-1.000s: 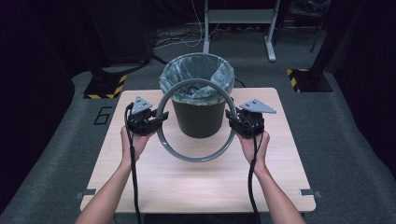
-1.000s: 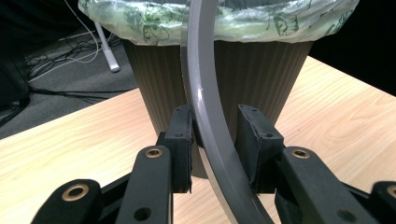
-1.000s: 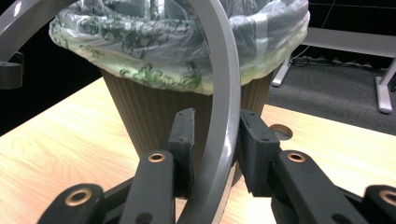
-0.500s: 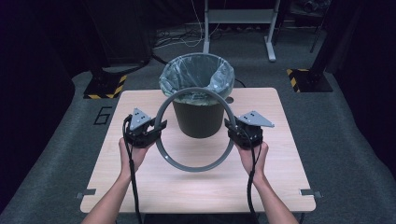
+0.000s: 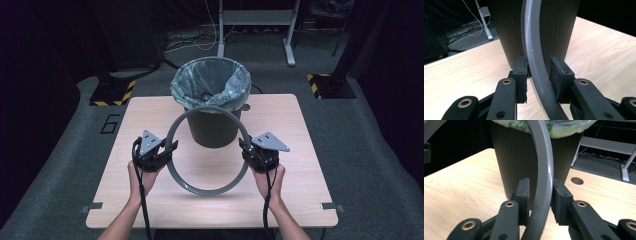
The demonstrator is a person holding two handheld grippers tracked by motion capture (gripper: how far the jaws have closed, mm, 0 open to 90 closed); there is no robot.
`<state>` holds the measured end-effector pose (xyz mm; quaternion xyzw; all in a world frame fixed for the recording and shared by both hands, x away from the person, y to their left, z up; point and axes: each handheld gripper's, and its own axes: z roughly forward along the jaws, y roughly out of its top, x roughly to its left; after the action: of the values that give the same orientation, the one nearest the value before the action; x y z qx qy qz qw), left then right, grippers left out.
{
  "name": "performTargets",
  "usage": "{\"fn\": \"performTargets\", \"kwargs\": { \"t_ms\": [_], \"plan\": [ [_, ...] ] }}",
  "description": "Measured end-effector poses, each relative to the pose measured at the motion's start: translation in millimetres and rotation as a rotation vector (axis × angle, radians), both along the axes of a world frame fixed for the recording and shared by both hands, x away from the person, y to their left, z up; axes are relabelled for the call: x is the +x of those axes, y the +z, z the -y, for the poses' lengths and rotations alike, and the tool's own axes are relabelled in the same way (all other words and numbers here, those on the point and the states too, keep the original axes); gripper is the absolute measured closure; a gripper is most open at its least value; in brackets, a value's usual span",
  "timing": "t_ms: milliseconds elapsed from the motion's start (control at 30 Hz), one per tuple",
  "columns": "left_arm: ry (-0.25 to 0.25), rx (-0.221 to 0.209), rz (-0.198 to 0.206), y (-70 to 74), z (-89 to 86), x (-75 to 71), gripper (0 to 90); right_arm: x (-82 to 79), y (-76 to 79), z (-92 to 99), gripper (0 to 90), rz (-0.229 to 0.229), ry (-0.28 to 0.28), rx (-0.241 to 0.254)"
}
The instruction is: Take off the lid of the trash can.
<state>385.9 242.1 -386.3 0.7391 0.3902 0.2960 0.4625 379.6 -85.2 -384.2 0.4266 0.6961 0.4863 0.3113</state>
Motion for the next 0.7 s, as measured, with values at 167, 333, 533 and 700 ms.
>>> {"fn": "performTargets", "kwargs": {
  "t_ms": [167,333,533,700],
  "plan": [
    [0.009,-0.005,-0.014,-12.5,-2.3,-1.4,68.6,-2.0,-10.8,-1.5,72.1,-0.012,-0.004,-0.015],
    [0.02,0.001,-0.047,-29.0,-4.0,2.2,69.4,0.9,-25.2,-4.2,71.7,-0.048,0.0,-0.031],
    [0.023,-0.024,-0.108,-51.7,-7.0,11.7,70.8,8.0,-46.5,-4.7,73.3,-0.098,-0.006,-0.03],
    [0.012,-0.015,-0.158,-63.7,-5.4,18.0,70.8,16.3,-58.7,-0.8,72.7,-0.16,-0.006,-0.004]
  ]
}}
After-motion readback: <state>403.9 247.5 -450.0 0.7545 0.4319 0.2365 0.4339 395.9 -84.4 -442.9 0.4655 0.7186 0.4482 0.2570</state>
